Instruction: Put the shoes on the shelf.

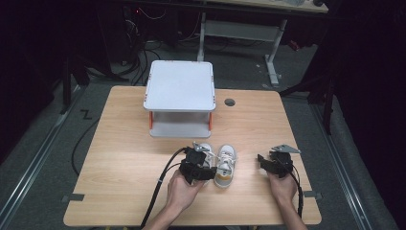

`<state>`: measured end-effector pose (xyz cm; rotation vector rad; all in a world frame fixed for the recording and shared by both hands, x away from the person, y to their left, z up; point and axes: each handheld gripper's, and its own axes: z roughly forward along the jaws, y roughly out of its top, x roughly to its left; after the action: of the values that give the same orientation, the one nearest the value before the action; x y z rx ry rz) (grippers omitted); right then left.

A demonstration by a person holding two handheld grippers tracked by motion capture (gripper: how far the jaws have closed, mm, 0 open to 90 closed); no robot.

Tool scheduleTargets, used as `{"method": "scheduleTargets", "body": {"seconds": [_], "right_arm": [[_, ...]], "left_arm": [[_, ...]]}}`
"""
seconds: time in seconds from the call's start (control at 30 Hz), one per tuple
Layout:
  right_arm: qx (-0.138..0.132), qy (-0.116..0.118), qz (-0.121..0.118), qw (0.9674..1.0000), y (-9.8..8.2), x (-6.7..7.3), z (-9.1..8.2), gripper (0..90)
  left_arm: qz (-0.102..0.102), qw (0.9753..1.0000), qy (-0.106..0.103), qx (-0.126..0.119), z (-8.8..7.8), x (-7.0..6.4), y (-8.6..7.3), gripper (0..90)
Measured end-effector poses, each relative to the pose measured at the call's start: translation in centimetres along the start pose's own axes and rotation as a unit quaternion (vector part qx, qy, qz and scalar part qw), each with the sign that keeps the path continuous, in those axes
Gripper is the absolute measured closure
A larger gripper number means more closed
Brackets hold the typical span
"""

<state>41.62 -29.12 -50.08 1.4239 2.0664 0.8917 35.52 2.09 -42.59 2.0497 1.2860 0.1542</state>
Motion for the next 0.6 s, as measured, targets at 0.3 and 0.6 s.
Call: {"method": "scheduleTargets", "body": {"seconds": [0.3, 0.6], "right_arm": [[-0.001, 0.0, 0.0, 1.0, 0.0, 0.0, 0.0, 44.4], [-0.001, 0.0, -0.001, 1.0, 0.0, 0.0, 0.0, 44.4]], "left_arm": [[-0.037, 0.9988, -0.008, 0.031, 1.2, 0.1, 1.0, 42.2], [-0.043, 0.9976, 0.002, 0.054, 3.1, 0.0, 1.4, 47.9]]}}
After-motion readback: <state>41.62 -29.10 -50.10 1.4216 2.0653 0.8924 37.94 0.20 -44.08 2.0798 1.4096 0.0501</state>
